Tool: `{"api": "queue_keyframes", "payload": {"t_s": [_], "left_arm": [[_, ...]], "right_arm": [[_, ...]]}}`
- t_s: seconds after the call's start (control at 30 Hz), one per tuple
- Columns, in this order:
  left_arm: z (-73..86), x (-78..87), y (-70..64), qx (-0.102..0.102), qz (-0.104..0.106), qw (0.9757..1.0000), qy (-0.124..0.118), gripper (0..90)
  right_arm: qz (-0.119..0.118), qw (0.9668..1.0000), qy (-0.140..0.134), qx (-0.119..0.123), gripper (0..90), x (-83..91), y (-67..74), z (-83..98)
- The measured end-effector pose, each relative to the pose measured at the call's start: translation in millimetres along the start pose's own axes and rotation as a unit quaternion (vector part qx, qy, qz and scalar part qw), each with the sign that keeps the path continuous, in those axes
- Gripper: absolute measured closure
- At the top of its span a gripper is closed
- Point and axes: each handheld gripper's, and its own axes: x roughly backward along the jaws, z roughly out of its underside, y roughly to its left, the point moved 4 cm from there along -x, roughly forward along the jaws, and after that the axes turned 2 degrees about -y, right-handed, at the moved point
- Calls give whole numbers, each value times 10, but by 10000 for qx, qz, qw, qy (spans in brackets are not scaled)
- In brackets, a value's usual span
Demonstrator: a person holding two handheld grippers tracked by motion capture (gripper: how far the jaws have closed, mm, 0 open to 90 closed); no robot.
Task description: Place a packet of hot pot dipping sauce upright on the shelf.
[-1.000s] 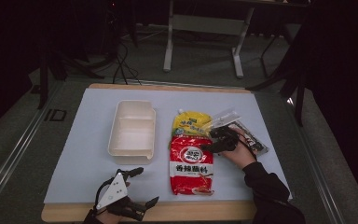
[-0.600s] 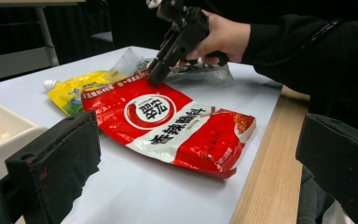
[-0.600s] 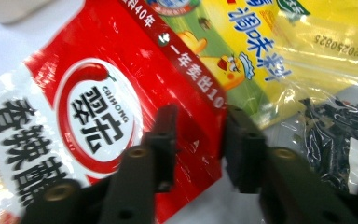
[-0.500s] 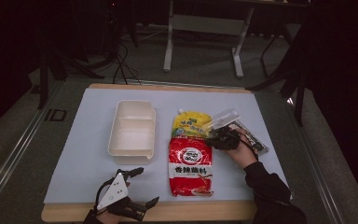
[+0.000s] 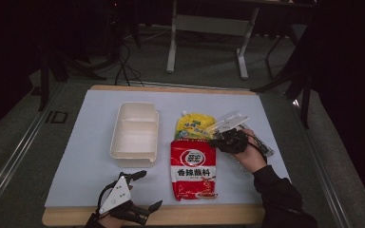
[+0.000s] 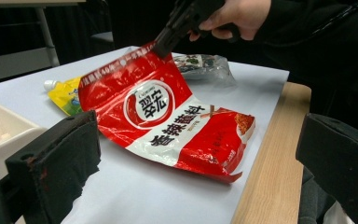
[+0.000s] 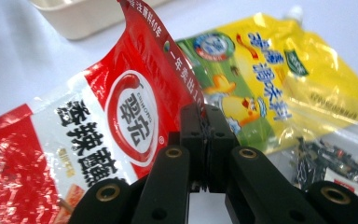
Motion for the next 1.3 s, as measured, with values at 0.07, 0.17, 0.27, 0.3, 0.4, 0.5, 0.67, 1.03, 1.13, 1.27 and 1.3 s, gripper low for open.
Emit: {"api": "queue_keyframes", "payload": {"t_s": [0.07, 0.17, 0.27, 0.3, 0.4, 0.5, 0.67, 1.03, 1.13, 1.27, 1.3], "left_arm": [[1, -2, 1, 0, 0, 10000, 4, 9], [5, -3, 5, -15, -19, 10000, 36, 9], [-2, -2, 10, 2, -54, 10000, 31, 9], [-2, -2, 10, 2, -54, 10000, 31, 9], [-16, -7, 44, 4, -235, 9997, 115, 10], [-97, -14, 81, 132, -250, 9994, 181, 10], [-214, -44, 116, 28, -514, 9983, 267, 9], [-449, -387, 234, 180, 77, 9987, 469, 88], [-451, -478, 216, 170, 282, 9980, 547, 182], [-453, -557, 145, 24, 565, 9966, 601, 412], [-456, -573, 127, 34, 684, 9958, 615, 480]], "right_arm": [[-11, 9999, -66, 114, 890, 63, 63, -53], [-22, 9997, -202, 129, 890, 136, 113, -100], [-76, 9992, -354, 159, 891, 224, 168, -137], [-76, 9992, -354, 159, 891, 224, 168, -137], [-74, 9983, -499, 282, 891, 370, 274, -180], [-87, 9973, -614, 393, 892, 488, 366, -207], [-156, 9952, -806, 532, 893, 669, 508, -244], [-417, 9902, -1105, 749, 893, 932, 799, -308], [-437, 9885, -1134, 899, 893, 988, 892, -339], [-401, 9866, -1180, 1051, 893, 1040, 974, -374], [-432, 9864, -1188, 1052, 893, 1051, 988, -380]]}}
